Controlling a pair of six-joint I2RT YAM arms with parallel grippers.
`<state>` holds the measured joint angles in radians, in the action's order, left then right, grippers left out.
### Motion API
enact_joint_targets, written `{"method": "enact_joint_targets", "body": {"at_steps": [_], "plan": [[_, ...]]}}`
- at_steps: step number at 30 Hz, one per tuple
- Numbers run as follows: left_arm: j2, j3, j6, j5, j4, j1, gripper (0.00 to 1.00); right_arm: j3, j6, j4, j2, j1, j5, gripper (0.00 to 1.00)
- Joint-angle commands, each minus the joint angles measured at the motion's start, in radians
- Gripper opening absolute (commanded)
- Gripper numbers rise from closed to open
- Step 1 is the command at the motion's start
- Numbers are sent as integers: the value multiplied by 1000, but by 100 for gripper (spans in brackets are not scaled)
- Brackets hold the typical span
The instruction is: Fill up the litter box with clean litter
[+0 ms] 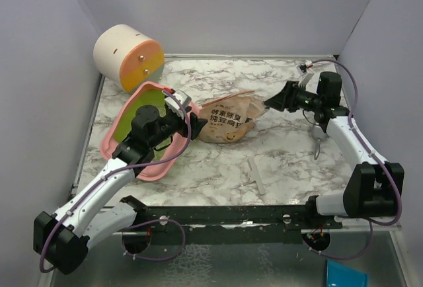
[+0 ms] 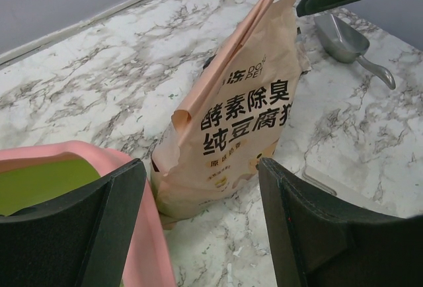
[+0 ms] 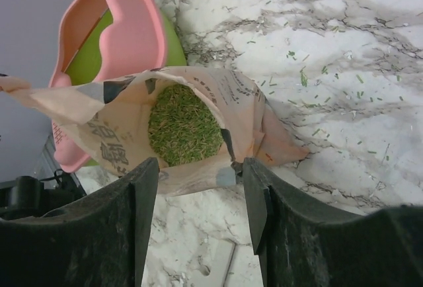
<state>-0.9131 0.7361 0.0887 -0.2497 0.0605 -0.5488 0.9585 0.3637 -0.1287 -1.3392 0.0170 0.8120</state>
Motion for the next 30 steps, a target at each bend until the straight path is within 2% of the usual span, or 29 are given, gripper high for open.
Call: {"method": "enact_joint_targets", "body": {"at_steps": [1, 8, 10, 11, 12, 13, 14, 15, 18, 19, 20, 25, 30], "plan": [[-27, 41, -6, -52, 58, 6, 72, 53, -78, -82, -71, 27, -6, 53], [-90, 45, 13, -77, 107, 6, 72, 105, -150, -165, -124, 122, -138, 53], [-114, 45, 24, -80, 131, 7, 71, 110, -151, -166, -140, 139, -151, 50], [-124, 45, 33, -77, 145, 7, 71, 110, -149, -161, -144, 147, -171, 43], [-136, 46, 41, -76, 162, 6, 70, 107, -144, -159, -142, 152, -197, 30], [-146, 47, 49, -77, 179, 6, 68, 103, -129, -161, -134, 153, -239, 12], [-155, 50, 53, -76, 195, 7, 64, 91, -110, -157, -116, 153, -288, 3], [-164, 54, 57, -77, 206, 6, 57, 72, -97, -145, -82, 153, -342, 1], [-188, 85, 52, -73, 218, 9, 23, 2, -39, -138, 41, 153, -518, 1], [-195, 94, 49, -70, 217, 12, 9, -10, -27, -154, 80, 153, -566, 1], [-203, 101, 45, -69, 217, 16, 0, -23, -22, -164, 117, 153, -600, 1], [-224, 115, 51, -142, 237, 75, 0, -49, -16, -264, 229, 152, -688, 1], [-274, 98, 136, -327, 306, 206, 0, -118, -9, -302, 282, 152, -648, 1]]}}
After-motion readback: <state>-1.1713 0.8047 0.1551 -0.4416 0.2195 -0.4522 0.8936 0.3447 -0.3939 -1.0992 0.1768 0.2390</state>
